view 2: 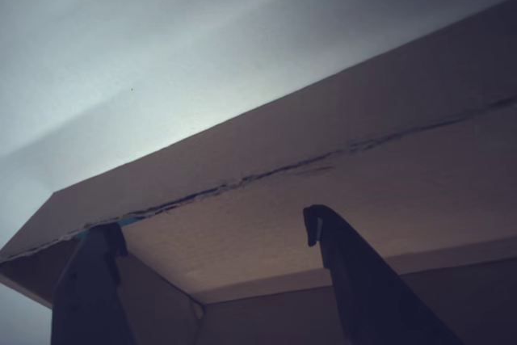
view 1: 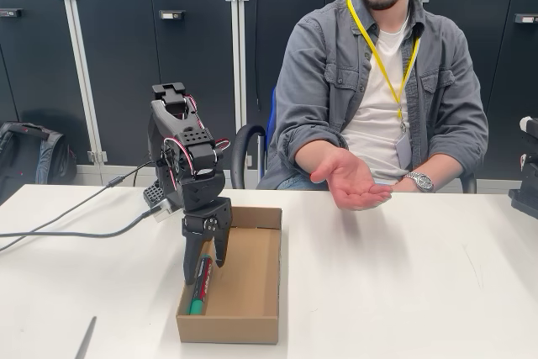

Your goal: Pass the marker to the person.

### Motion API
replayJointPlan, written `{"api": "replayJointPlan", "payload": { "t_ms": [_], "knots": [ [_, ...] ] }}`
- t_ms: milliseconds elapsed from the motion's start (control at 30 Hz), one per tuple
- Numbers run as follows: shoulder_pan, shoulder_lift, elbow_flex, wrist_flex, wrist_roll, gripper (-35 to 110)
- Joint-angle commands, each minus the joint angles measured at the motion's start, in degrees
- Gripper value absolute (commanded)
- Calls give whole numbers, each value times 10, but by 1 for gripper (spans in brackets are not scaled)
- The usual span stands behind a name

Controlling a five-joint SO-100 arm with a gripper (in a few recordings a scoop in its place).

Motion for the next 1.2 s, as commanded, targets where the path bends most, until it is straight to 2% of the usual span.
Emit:
{"api": "replayJointPlan", "payload": {
  "t_ms": [0,367,833,1167],
  "knots": [
    [24,18,-4,-37,-14,49],
    [62,36,-52,-138,-93,49],
    [50,-13,8,-105,-63,48],
    [48,25,4,-224,-211,45]
  ]
}}
